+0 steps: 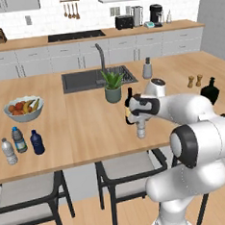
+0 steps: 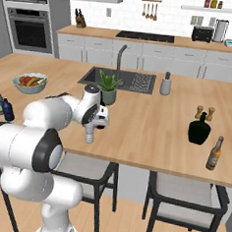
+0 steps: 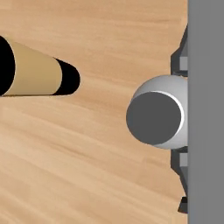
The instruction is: Move the plastic bottles in the middle to the plastics group, and the glass bottles in the middle to the glass group.
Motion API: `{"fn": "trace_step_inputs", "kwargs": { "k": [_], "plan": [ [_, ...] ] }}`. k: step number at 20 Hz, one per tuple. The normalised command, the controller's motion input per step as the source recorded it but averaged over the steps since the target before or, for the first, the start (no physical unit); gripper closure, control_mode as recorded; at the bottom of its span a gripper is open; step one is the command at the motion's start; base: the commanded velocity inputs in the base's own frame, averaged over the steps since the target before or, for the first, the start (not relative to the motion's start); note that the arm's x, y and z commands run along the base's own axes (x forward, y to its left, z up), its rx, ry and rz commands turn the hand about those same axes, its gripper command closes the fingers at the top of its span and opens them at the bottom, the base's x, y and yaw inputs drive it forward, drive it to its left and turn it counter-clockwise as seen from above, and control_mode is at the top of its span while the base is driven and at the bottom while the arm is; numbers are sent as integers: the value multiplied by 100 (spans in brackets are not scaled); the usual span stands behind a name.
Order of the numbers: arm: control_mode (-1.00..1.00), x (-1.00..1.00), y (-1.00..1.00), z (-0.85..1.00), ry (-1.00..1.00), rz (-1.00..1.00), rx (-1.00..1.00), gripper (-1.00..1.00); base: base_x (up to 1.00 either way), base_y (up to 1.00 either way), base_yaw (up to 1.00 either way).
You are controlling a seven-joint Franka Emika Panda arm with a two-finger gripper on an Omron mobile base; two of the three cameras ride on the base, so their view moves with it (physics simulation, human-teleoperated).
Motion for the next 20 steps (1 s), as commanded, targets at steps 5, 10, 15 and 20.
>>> {"fn": "trace_step_inputs", "kwargs": {
  "k": [5,10,15,20],
  "plan": [
    [-100,0,100,36,11,24,0,100,0,0,0],
    [-100,1,100,10,1,26,0,100,0,0,0],
    [-100,0,78,-12,-9,25,1,100,0,0,0],
    [-100,12,69,-13,-24,22,4,100,0,0,0]
  ]
}}
